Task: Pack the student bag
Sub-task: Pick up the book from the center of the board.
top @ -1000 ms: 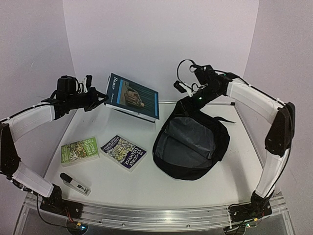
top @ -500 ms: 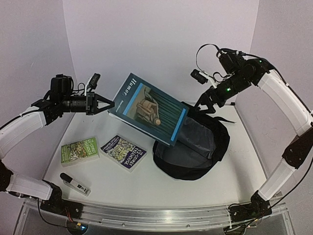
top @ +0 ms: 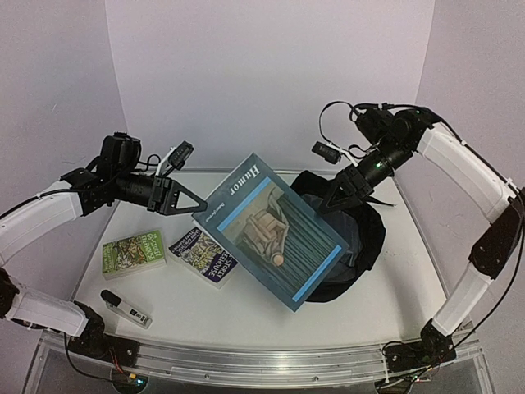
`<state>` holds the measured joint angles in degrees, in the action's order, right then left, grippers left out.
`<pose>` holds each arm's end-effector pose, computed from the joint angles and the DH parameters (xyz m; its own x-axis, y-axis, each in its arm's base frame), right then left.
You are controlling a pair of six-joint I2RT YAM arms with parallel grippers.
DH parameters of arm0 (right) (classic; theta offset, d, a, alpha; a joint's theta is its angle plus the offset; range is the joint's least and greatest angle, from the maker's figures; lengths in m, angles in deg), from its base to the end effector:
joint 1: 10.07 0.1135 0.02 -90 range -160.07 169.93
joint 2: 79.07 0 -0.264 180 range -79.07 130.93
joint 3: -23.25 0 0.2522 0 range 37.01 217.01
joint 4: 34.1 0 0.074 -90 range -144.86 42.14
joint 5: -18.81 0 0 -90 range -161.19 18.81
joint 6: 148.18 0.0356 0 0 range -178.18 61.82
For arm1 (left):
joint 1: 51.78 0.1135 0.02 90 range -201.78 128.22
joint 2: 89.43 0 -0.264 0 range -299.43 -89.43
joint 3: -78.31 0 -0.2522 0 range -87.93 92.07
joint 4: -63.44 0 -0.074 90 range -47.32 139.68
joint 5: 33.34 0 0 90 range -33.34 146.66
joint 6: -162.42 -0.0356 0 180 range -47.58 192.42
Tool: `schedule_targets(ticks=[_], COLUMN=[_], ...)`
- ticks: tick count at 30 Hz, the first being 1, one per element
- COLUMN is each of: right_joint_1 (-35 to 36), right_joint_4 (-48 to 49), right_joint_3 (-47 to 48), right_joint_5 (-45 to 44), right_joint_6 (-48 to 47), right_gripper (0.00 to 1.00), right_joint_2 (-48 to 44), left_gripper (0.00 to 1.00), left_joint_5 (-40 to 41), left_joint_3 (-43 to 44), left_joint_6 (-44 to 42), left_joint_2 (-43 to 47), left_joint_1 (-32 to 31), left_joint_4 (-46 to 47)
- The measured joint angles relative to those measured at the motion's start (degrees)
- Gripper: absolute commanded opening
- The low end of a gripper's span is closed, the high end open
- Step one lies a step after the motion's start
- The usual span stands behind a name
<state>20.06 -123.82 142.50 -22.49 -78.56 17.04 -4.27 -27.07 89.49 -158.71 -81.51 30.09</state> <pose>0.2623 0.1831 0.3856 -0.5386 -0.5784 -0.6127 -0.8290 0.2342 0.5078 0.2089 -0.1551 0.3410 -0.6573 0.2111 -0.7235 0.7512 0.1059 -0.6515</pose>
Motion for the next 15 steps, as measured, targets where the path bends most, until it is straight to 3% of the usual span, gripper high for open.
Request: schedule_targets(ticks=[7,15], right_joint_1=[0.7,4.7], right_joint_4=[-0.4,-0.6], right_joint_3=[-2.1,-3.6], right_joint_5=[7.6,11.1], right_joint_6=[0.7,-0.3], right_gripper=[0.98,0.86], right_joint_2=[1.7,3.6], left_gripper=[0.00,0.00], left_joint_5=[-3.6,-5.4], left_joint_3=[0.3,1.6], left_joint_6=[-0.8,-1.3], left_joint_2=[-0.9,-4.3], left_joint_1=[-1.9,-4.1], left_joint_4=[0.2,0.6])
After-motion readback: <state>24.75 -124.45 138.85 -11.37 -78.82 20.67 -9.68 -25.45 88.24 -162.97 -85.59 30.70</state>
